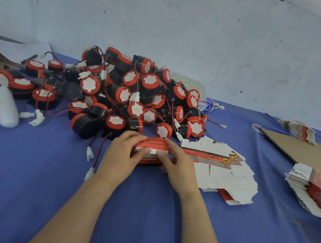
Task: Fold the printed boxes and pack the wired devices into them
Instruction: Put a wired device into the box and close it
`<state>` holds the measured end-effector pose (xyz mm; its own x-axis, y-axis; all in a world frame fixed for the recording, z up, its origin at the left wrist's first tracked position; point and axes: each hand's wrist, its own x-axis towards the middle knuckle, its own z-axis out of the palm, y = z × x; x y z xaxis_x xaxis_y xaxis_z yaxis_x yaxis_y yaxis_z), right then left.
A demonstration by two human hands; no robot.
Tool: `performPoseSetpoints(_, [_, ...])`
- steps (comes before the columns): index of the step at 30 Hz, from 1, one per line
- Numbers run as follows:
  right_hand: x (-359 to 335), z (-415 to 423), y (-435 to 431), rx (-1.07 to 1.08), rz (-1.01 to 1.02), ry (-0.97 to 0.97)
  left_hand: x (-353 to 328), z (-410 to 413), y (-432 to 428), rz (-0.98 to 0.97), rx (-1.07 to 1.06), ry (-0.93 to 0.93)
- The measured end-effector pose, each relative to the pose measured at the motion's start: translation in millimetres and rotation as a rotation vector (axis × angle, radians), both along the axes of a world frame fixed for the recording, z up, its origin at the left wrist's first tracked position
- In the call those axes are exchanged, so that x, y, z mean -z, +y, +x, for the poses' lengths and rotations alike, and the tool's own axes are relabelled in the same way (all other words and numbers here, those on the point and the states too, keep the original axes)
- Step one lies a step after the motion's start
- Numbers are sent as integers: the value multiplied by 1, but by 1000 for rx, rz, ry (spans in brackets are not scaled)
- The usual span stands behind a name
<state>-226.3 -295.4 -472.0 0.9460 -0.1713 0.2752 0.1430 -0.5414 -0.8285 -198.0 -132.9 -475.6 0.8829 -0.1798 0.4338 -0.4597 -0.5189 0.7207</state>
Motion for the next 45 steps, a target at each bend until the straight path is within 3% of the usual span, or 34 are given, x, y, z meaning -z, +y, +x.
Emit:
performPoseSetpoints(8, [0, 2, 9, 94, -4, -122, -2, -2, -2, 8, -38, -55])
performPoseSetpoints(13, [-1, 2, 7, 42, 40, -37, 0, -3, -2, -56, 49, 32])
performPoseSetpoints(18, [-5, 2, 10, 15, 307, 40, -4, -5, -6, -230, 94, 218])
performPoseSetpoints(22, [-4, 7, 22, 110, 576, 97, -4, -6, -16, -277, -9, 211])
performPoseSetpoints(26, [-5, 9, 30, 125, 768, 181, -7, -8, -23, -499, -62, 518])
performPoseSetpoints(28, [-7, 7, 31, 95, 726, 205, -8, -6, -25, -476, -41, 572])
performPoseSetpoints(34, [-8, 3, 34, 108, 608, 187, -7, -6, -26, -264, 39, 438])
performPoseSetpoints(38, [-7, 4, 34, -14, 669, 70, -9, -14, -31, -478, 133, 340])
performPoseSetpoints(45, [-1, 10, 42, 76, 569, 65, -2, -10, -27, -543, 28, 313])
